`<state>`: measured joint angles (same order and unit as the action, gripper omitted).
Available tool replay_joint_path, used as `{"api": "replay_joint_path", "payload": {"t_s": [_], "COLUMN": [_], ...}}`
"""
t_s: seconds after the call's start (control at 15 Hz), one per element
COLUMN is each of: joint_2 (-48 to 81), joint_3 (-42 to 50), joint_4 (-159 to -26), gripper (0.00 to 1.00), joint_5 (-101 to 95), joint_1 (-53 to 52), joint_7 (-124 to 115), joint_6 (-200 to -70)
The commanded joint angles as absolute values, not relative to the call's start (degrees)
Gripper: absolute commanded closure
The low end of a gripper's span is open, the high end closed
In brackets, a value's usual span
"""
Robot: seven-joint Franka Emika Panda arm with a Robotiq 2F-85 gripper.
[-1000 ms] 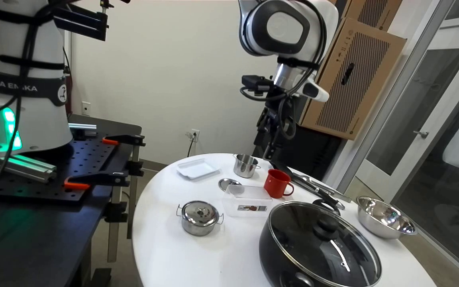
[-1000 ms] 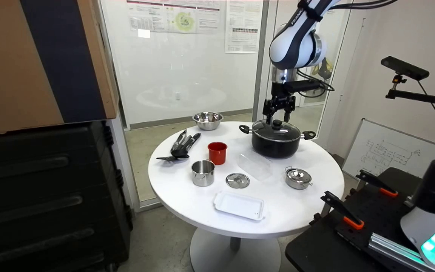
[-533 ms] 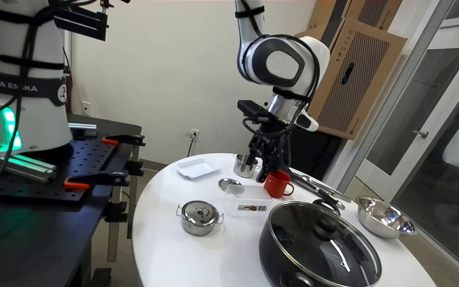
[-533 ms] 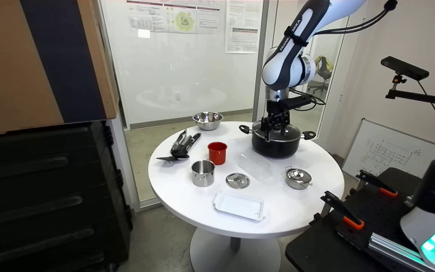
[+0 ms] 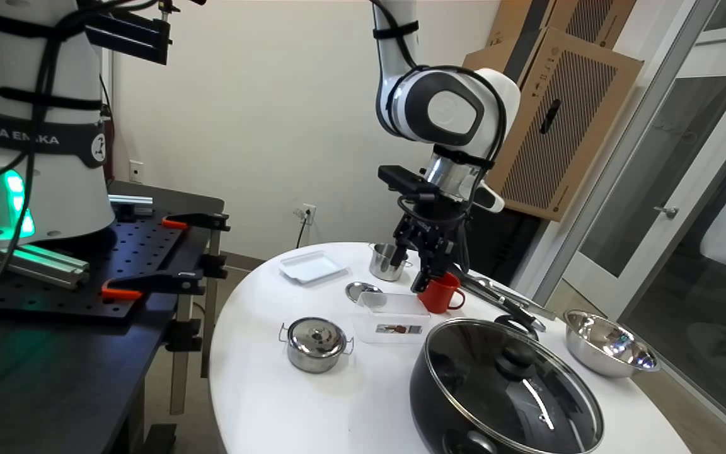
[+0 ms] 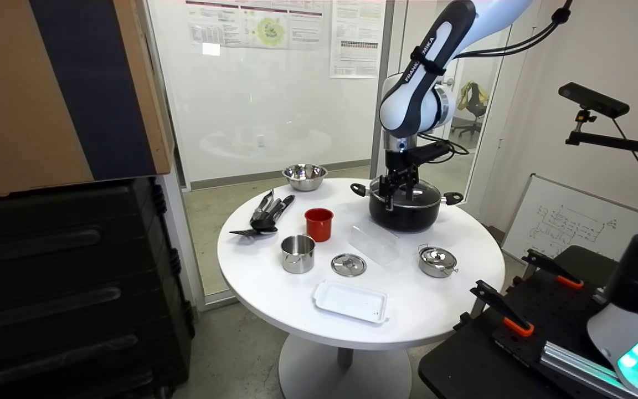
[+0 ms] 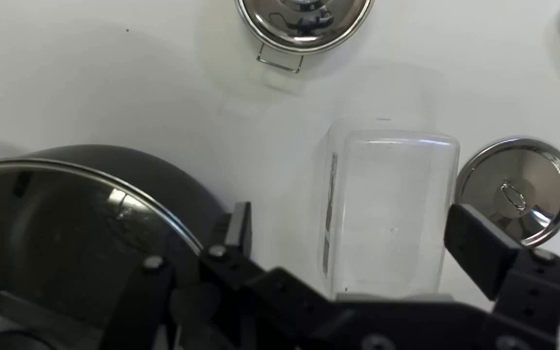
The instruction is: Pick up the plastic lunch box and put it on the white lid. Pick up the lid from the table and put it on the silver pot. Pick up the lid from the other silver pot and put it on the table.
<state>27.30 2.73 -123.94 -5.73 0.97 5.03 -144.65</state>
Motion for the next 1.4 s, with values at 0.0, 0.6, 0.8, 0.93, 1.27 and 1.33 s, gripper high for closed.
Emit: {"api": "replay_joint_path", "payload": {"t_s": [0.0,0.6,0.8,0.93,1.27,1.33], "joint_2": [27.7,34.0,35.5,36.5,38.9,39.3], "joint_3": [2.3,0.7,0.8,0.8,1.6,1.6], "joint_4": [-124.0,-121.7,-121.2,-120.8,-119.0,-118.7], "gripper": [0.00,0.00,0.00,0.00,0.00,0.00], "joint_5": [-5.6,-5.9,-6.6,-6.8,-7.5,-7.2], "joint_1": [1.3,0.2,-0.3,-0.7,-2.7,-2.8], "joint_7": [4.5,4.7,5.1,5.2,4.2,3.8], "joint_6": [-146.4,-150.5,-152.8,-154.4,-155.7,-155.7]}}
